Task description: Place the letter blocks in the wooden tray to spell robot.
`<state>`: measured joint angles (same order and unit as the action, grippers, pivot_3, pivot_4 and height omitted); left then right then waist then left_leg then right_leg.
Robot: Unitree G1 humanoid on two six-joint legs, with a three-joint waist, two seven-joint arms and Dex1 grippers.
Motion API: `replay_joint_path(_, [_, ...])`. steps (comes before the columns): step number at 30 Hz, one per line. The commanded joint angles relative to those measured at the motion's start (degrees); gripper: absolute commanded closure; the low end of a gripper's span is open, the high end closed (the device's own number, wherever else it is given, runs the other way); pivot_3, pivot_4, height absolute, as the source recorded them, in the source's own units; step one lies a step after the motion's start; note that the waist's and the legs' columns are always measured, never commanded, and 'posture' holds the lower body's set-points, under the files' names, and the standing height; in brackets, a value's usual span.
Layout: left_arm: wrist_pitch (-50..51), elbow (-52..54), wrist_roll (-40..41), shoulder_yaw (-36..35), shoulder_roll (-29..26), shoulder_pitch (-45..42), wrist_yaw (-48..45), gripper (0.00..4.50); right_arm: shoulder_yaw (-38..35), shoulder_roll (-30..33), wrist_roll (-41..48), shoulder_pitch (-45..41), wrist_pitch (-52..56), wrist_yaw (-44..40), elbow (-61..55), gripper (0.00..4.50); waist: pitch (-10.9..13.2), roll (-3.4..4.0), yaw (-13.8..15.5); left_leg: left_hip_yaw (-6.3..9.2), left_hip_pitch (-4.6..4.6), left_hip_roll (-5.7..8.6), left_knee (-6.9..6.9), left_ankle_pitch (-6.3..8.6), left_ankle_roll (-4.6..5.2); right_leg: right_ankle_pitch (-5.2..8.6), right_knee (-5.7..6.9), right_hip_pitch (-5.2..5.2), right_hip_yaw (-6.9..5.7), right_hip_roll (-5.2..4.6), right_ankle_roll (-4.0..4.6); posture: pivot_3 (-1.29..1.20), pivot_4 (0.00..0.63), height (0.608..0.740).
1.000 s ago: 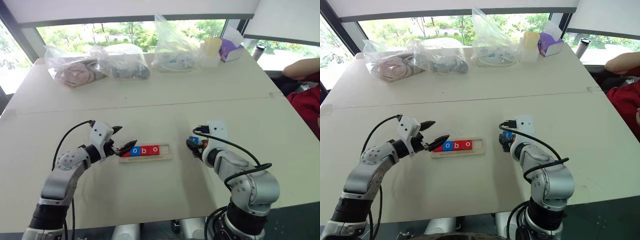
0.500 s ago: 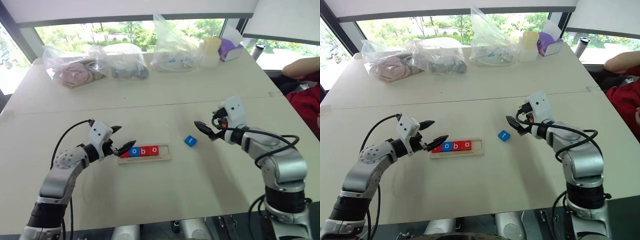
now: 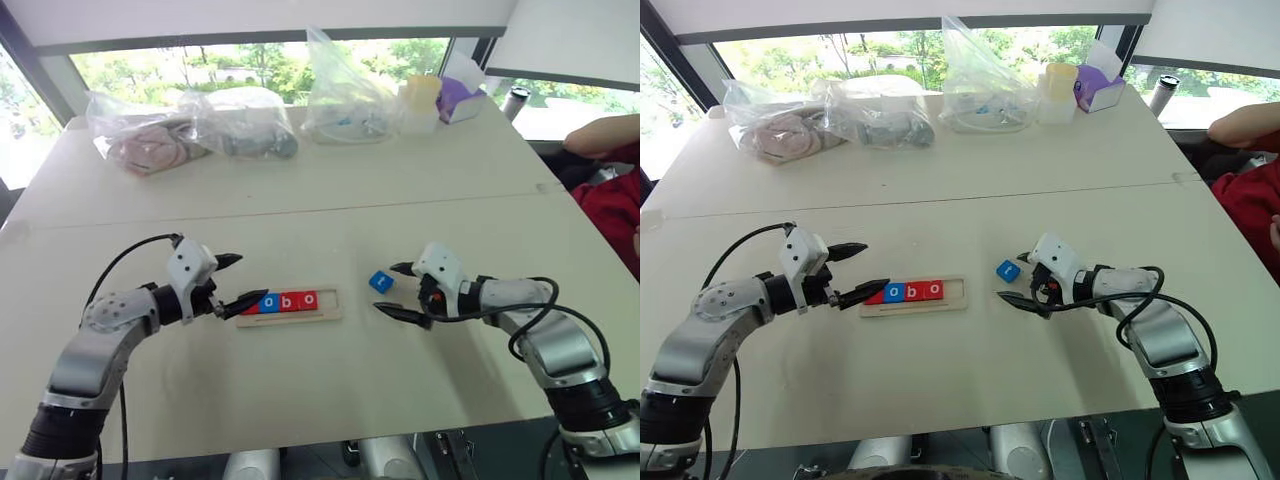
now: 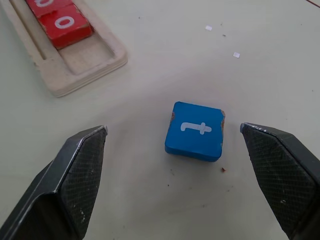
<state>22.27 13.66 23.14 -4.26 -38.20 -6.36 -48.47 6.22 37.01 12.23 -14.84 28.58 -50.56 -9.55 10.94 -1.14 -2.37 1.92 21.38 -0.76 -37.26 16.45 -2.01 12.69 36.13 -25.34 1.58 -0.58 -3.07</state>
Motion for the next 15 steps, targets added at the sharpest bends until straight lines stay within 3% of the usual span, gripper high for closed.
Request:
replay_joint_path(1, [-0.11, 1.79, 0.67, -1.66, -0.44, -0.15, 0.17, 0.00, 0.63, -0.96, -1.93, -1.44, -2.57, 2.04, 2.08, 0.10, 0.00, 0.00, 0.04, 0.00, 0.00, 0.01, 0.00, 0.00, 0.00, 0.00, 0.01, 0.00, 0.00, -0.02, 0.00, 0.00, 0.150, 0.740])
replay_joint_path(4, [-0.24, 1.59, 0.57, -1.64, -0.32, -0.31, 0.47, 0.00, 1.21, -1.48, -4.43, -2.30, -3.81, 4.55, 4.73, 0.94, 0.00, 0.00, 0.04, 0.00, -0.02, 0.01, -0.03, 0.00, 0.00, -0.01, 0.02, 0.02, 0.00, -0.02, 0.01, 0.00, 0.150, 0.740])
replay_joint_path(9, [-0.80, 1.27, 0.02, -1.28, 0.00, -0.20, 0.94, 0.00, 0.74, -1.76, -3.28, -2.05, -2.54, 4.73, 3.88, 3.36, -0.01, -0.01, 0.05, 0.00, -0.05, 0.01, -0.06, 0.00, 0.00, -0.02, 0.06, 0.05, 0.00, -0.01, 0.02, 0.00, 0.150, 0.740])
replay_joint_path(12, [-0.91, 1.21, 0.07, -1.28, 0.00, -0.16, 1.08, 0.00, -0.55, -2.33, -0.83, -2.24, -0.92, 4.59, 0.89, 3.34, -0.01, -0.01, 0.08, 0.00, -0.05, 0.00, -0.08, 0.00, 0.00, -0.02, 0.06, 0.07, 0.01, -0.02, 0.01, 0.00, 0.150, 0.740])
replay_joint_path(15, [-0.31, 1.75, 0.81, -0.96, -1.59, 0.17, -1.26, 0.00, -1.00, -2.74, 5.97, -4.03, 0.53, -0.67, -5.56, 3.34, 0.00, 0.00, 0.01, 0.01, -0.04, 0.00, -0.07, 0.00, 0.00, -0.03, 0.07, 0.05, 0.01, -0.01, 0.01, 0.00, 0.150, 0.740])
